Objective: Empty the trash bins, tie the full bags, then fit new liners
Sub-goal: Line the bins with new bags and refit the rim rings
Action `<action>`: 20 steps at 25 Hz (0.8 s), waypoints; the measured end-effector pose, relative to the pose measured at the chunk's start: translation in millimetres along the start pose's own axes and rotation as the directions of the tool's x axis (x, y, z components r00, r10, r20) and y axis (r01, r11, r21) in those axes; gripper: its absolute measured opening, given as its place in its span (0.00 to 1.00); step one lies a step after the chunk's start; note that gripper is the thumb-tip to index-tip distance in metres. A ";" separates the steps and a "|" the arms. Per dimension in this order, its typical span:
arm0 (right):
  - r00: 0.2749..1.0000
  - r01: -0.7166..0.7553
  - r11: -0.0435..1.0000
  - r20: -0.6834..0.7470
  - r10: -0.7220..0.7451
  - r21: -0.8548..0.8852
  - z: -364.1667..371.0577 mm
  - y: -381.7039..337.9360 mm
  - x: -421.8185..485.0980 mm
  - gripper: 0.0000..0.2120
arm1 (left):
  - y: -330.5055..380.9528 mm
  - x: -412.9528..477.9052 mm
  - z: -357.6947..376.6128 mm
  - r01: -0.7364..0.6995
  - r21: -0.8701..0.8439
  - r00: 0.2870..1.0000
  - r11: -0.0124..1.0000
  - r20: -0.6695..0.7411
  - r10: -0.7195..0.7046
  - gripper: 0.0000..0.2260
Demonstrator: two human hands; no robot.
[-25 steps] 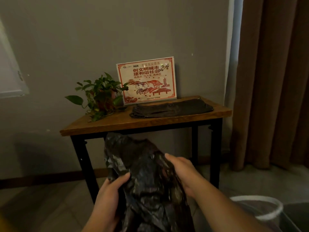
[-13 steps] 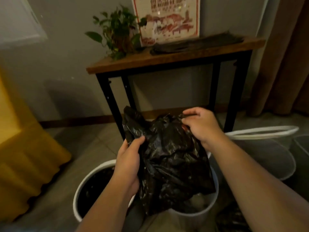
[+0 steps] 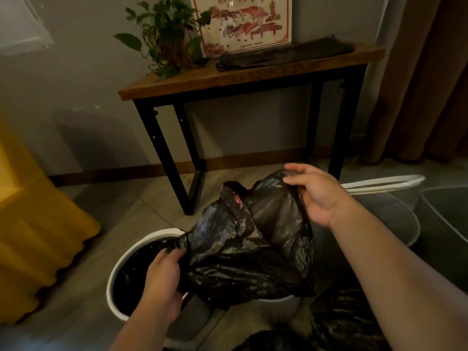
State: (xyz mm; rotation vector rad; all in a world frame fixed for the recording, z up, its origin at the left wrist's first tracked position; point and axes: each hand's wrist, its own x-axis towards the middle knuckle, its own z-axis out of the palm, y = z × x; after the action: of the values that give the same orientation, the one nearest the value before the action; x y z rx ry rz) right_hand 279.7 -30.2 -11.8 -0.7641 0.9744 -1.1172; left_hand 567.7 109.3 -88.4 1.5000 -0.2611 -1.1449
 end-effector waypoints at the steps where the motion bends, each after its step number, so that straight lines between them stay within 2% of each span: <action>1: 1.000 0.005 0.999 0.027 -0.004 -0.033 5.1 -6.0 -4.0 0.18 | -1.8 0.9 -2.4 -0.004 0.023 1.000 1.000 -0.027 0.004 0.09; 4: 0.995 0.095 0.988 -0.024 -0.099 -0.119 20.8 -44.2 -19.8 0.16 | 1.5 2.3 -11.2 0.022 0.030 0.995 0.999 -0.099 -0.019 0.09; 7: 0.975 0.184 0.947 -0.073 -0.209 -0.262 39.0 -84.5 -56.8 0.16 | 16.8 -7.2 -13.8 -0.091 0.210 0.982 0.973 -0.145 0.123 0.11; 9: 0.967 0.215 0.884 -0.039 -0.253 -0.416 56.2 -84.0 -81.4 0.17 | 39.1 -35.4 1.8 -0.204 0.300 0.976 0.932 -0.017 0.219 0.16; 11: 0.963 0.208 0.810 -0.030 -0.267 -0.548 70.3 -65.9 -104.2 0.17 | 49.7 -67.2 26.3 -0.295 0.347 0.951 0.890 0.196 0.238 0.31; 13: 0.965 0.169 0.765 -0.053 -0.256 -0.621 74.4 -47.3 -123.7 0.15 | 39.7 -89.9 44.9 -0.359 0.394 0.915 0.846 0.328 0.235 0.48; 14: 0.965 0.145 0.744 -0.074 -0.253 -0.652 71.8 -38.4 -130.7 0.13 | 32.8 -101.6 49.9 -0.344 0.405 0.908 0.847 0.373 0.191 0.53; 17: 0.985 0.075 0.707 -0.056 -0.161 -0.703 62.5 -15.9 -141.1 0.14 | 3.6 -115.4 49.6 -0.229 0.348 0.884 0.909 0.466 0.044 0.54; 18: 0.995 0.040 0.709 -0.037 -0.093 -0.704 61.4 -11.8 -142.0 0.15 | -2.8 -116.8 48.0 -0.219 0.337 0.880 0.916 0.473 0.036 0.52; 20: 1.000 0.016 0.687 0.009 -0.013 -0.727 60.9 -6.9 -145.7 0.16 | -17.9 -117.0 42.2 -0.298 0.414 0.886 0.860 0.456 0.088 0.46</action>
State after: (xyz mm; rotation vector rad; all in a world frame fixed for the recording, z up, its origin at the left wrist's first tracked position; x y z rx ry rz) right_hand 313.6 109.4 54.1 -1.4191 1.4394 -0.7059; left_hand 470.2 171.1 -38.9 1.5760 -1.0442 -1.2868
